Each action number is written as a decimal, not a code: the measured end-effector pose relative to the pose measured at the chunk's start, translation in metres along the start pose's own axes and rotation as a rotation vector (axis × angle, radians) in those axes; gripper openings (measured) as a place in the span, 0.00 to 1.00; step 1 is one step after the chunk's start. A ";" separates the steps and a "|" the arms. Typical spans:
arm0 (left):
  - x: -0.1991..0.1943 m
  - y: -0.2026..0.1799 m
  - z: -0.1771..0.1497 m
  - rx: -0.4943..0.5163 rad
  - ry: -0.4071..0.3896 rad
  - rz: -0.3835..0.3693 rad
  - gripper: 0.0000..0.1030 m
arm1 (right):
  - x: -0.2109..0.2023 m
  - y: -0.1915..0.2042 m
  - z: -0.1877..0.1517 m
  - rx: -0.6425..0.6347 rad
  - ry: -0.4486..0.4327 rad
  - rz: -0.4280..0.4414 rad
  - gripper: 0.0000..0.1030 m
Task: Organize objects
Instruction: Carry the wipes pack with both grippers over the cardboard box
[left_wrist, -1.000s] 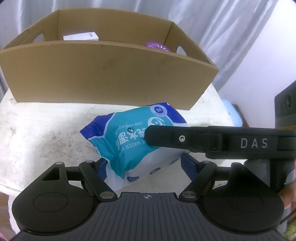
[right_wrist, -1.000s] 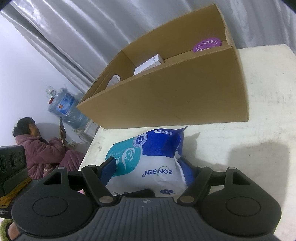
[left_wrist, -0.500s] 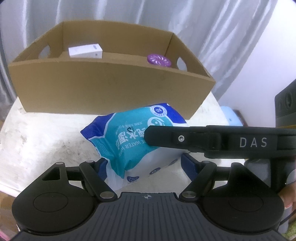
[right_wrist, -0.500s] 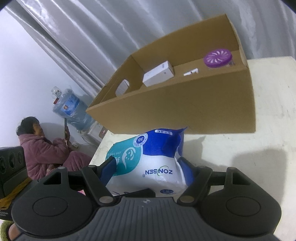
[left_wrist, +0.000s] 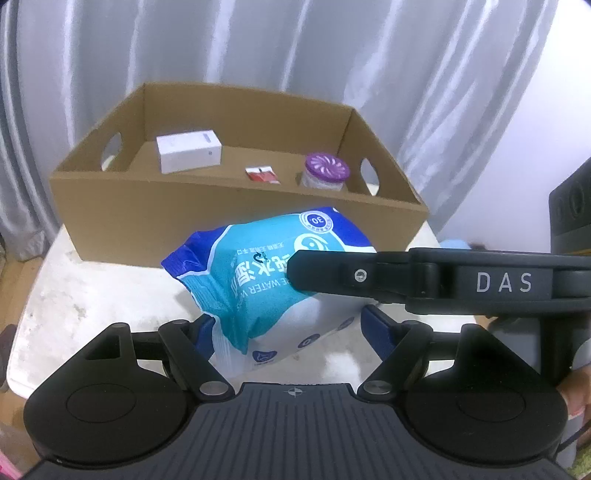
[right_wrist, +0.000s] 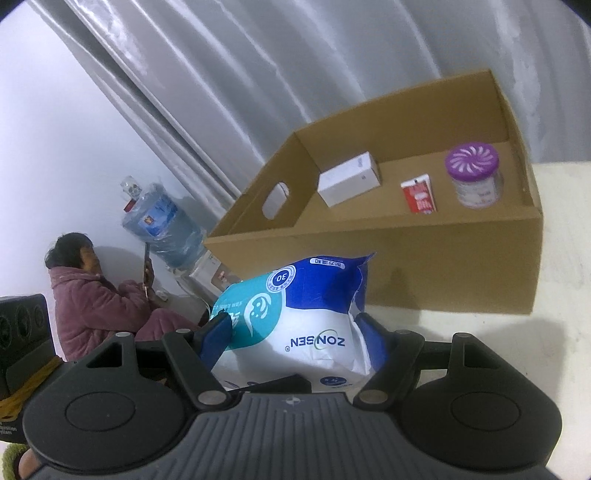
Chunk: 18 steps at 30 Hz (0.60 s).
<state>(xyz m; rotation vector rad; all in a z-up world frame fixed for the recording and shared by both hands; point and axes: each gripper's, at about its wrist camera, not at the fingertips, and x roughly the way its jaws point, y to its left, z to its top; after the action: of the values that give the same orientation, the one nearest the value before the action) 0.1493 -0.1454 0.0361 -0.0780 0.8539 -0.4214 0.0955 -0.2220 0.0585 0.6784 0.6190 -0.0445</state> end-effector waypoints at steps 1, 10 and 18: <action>-0.001 0.000 0.002 0.000 -0.005 0.002 0.75 | 0.000 0.001 0.001 -0.004 -0.002 0.002 0.74; -0.011 0.001 0.014 0.010 -0.051 0.019 0.75 | -0.003 0.014 0.017 -0.023 -0.025 0.017 0.74; -0.017 0.003 0.031 0.016 -0.095 0.033 0.75 | -0.003 0.025 0.037 -0.044 -0.054 0.033 0.74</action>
<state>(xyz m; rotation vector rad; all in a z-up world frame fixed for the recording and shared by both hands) 0.1635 -0.1393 0.0685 -0.0683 0.7574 -0.3908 0.1179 -0.2247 0.0973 0.6426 0.5550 -0.0184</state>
